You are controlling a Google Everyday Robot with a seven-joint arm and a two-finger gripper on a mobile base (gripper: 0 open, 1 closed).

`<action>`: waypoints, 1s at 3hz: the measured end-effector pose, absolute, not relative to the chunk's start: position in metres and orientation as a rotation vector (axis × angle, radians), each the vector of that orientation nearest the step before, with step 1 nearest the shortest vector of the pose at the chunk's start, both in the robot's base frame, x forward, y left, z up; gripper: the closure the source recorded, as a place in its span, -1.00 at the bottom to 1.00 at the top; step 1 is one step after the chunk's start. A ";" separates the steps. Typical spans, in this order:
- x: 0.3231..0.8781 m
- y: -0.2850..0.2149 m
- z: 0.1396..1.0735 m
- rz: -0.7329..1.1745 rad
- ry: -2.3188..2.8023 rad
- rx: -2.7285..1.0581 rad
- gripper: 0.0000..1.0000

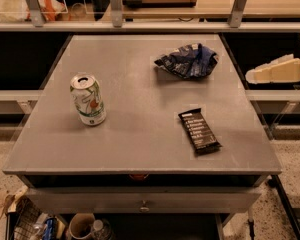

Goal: Pick blue chip bag

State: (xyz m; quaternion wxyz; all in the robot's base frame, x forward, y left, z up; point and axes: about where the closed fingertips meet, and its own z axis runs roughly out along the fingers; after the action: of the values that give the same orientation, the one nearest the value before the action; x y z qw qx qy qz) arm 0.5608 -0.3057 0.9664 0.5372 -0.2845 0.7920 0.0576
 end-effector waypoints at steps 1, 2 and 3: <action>0.581 -0.290 0.969 0.154 1.850 -0.709 -1.00; 0.605 -0.268 0.965 0.146 1.823 -0.778 -1.00; 0.628 -0.247 0.957 0.140 1.816 -0.834 -1.00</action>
Offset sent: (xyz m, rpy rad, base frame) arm 0.0755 0.0636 -0.0077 -0.0867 -0.0629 0.1442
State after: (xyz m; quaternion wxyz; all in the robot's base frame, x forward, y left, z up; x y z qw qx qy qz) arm 0.6282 -0.2471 0.9568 0.5390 -0.3508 0.7635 0.0590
